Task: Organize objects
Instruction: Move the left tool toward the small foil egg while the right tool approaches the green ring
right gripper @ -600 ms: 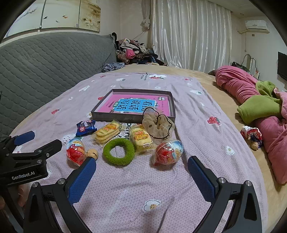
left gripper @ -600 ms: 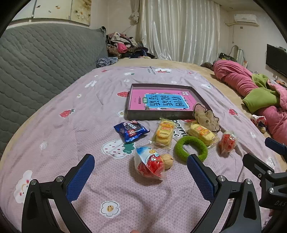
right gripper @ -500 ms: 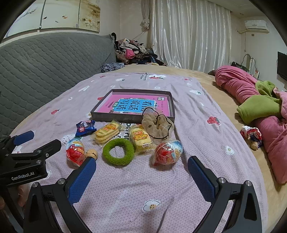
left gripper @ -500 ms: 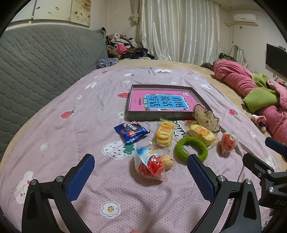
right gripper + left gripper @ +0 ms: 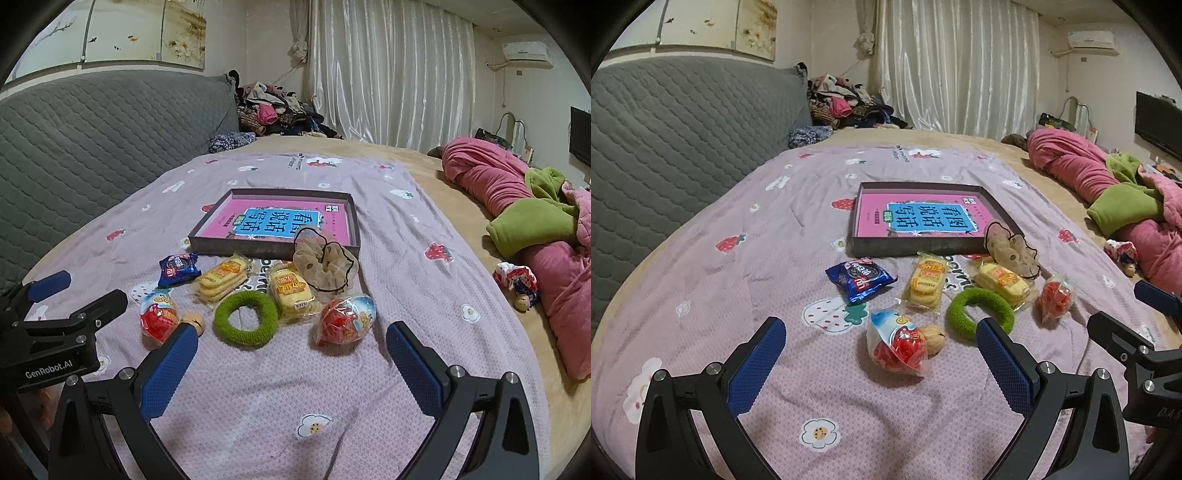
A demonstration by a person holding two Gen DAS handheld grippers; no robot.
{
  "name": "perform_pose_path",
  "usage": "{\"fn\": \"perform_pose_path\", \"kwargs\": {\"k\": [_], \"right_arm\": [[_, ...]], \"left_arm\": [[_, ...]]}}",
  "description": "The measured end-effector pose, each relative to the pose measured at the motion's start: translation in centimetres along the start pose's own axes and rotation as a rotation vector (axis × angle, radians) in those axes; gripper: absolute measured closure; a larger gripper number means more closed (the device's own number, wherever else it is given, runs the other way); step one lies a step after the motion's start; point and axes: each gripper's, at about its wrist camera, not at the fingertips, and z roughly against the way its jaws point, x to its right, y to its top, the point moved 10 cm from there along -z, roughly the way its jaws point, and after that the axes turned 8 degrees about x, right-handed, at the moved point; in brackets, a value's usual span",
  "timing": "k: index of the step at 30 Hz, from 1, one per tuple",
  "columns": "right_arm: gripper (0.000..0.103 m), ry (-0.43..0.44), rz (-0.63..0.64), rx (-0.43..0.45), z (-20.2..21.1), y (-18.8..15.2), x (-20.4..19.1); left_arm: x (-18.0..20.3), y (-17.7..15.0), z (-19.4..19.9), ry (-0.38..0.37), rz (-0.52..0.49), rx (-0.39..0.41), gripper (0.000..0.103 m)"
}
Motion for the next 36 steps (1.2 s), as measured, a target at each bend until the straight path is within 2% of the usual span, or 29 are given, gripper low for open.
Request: {"fn": "perform_pose_path", "kwargs": {"k": [11, 17, 23, 36], "right_arm": [[0.0, 0.015, 0.021, 0.027, 0.2, 1.9, -1.2], [0.0, 0.04, 0.034, 0.025, -1.1, 2.4, -2.2], [0.0, 0.07, 0.042, -0.003, -2.7, 1.5, -2.8], [0.0, 0.031, 0.176, -0.086, -6.3, -2.1, -3.3]], "left_arm": [[-0.9, 0.7, 0.4, 0.005, 0.008, 0.012, 0.0], [-2.0, 0.4, -0.6, 0.013, 0.024, -0.017, 0.0], [-2.5, -0.5, -2.0, 0.03, 0.03, -0.063, 0.0], [-3.1, -3.0, -5.0, 0.053, 0.047, -0.161, 0.0]]}}
